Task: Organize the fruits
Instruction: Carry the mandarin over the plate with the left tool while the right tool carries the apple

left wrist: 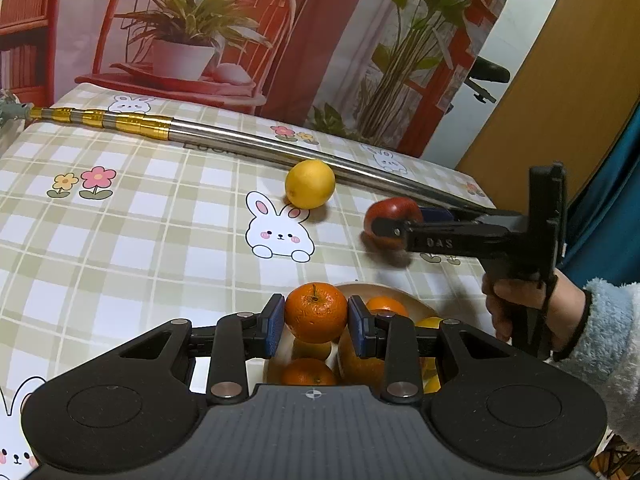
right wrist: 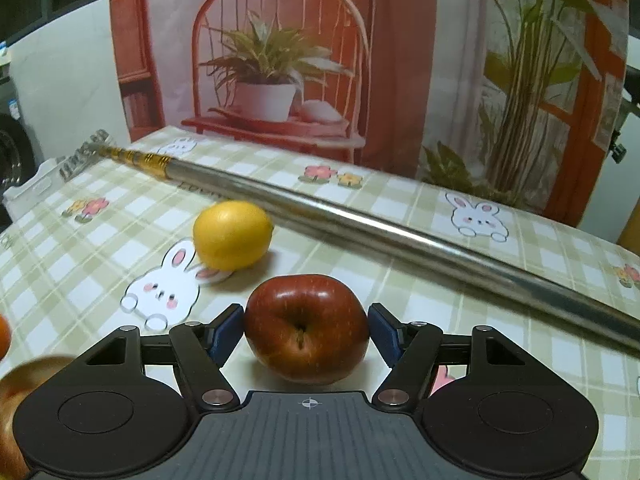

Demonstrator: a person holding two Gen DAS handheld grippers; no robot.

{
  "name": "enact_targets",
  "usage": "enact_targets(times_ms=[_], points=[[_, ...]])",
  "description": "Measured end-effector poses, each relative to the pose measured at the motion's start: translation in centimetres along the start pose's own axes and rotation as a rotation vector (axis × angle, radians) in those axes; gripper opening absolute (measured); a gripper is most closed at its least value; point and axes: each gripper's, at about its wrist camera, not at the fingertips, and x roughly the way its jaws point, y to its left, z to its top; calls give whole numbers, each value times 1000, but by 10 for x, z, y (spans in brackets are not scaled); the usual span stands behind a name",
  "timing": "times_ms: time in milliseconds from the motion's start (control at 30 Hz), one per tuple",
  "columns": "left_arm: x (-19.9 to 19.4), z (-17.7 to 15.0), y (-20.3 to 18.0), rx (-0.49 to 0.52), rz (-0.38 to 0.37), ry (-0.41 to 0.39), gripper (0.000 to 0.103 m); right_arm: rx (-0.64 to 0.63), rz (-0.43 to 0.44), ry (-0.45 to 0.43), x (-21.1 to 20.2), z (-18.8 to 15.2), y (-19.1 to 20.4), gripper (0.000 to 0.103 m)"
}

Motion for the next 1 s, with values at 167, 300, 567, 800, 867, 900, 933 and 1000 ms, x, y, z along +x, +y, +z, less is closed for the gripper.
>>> enact_targets(times_ms=[167,300,567,800,867,900,933,1000], points=[[0,0,1,-2,0,-2,36,9,-5,-11,10,7,-1,64],[0,1,3,-9,-1,-3,36,8,-6,-11,9,7,-1,63],[-8,-3,-2,5,-12,-1,36,60,46,-100,-39,5,3,63],[-16,-9,-8,14,-21,9,36,103,79,-162,-98,-11,14,63],[-13,-7,-6,7,-29,18,36,110,81,-171,-111,-17,16,63],[-10,-6,-5,2,-30,24,36,113,81,-174,-116,-21,18,63],[-6,-4,-4,0,-32,31,36,118,79,-177,-121,-25,20,63],[3,2,-4,-6,-26,45,36,127,78,-183,-130,-33,22,63]])
